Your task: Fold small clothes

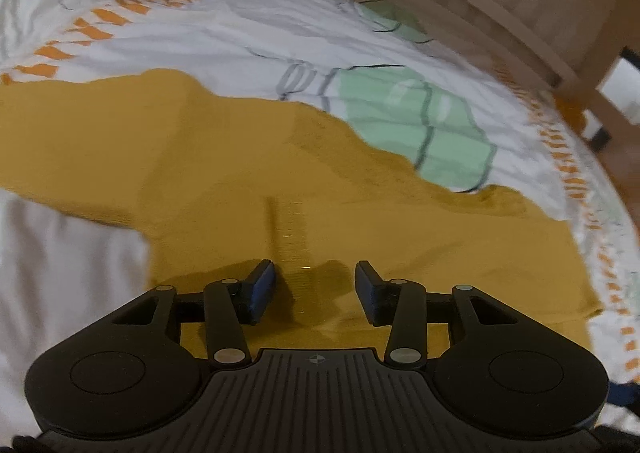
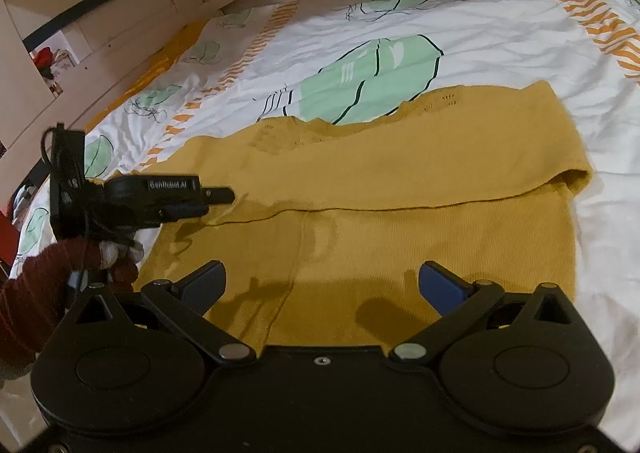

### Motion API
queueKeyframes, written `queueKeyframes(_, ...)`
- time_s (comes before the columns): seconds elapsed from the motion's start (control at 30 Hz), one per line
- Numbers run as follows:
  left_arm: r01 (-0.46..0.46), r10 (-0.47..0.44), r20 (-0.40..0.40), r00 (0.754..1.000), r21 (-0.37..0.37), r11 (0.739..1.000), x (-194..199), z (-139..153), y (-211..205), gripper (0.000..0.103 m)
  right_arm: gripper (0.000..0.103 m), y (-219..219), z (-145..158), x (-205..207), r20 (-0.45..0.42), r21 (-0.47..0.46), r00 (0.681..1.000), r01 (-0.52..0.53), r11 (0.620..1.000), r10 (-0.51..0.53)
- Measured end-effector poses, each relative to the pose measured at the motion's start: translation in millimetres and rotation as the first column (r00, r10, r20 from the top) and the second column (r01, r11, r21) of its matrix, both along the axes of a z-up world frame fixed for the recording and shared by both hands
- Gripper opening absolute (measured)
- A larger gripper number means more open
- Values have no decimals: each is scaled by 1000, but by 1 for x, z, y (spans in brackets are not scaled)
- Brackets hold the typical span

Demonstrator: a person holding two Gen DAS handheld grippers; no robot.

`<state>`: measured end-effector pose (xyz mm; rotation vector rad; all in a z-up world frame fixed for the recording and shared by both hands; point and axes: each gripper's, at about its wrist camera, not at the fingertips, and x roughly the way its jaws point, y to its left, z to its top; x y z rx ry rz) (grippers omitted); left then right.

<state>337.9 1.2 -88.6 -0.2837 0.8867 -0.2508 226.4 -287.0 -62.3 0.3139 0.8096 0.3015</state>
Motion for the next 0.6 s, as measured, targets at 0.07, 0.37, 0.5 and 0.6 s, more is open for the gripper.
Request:
queueKeyframes(0.07,26,-26,-17,999,-45,999,5,1,-4,42,103,1,-1,0,-6,-2,1000,1,1000,-1)
queueKeyframes(0.37,61,-66,64,996,72,996,8,15,-24,9,103,3,-2,0,-12,2,1000,-1,1000,1)
queueKeyframes(0.5,72,-101,176,979,162,984,6,46,-21,9,103,4,-2,-1,-9,-1,1000,-3,1000,3)
queueKeyframes(0.6,8,-39,177,983,170,985,17,50,-8,9,103,4,-3,0,-13,-4,1000,-2,1000,2)
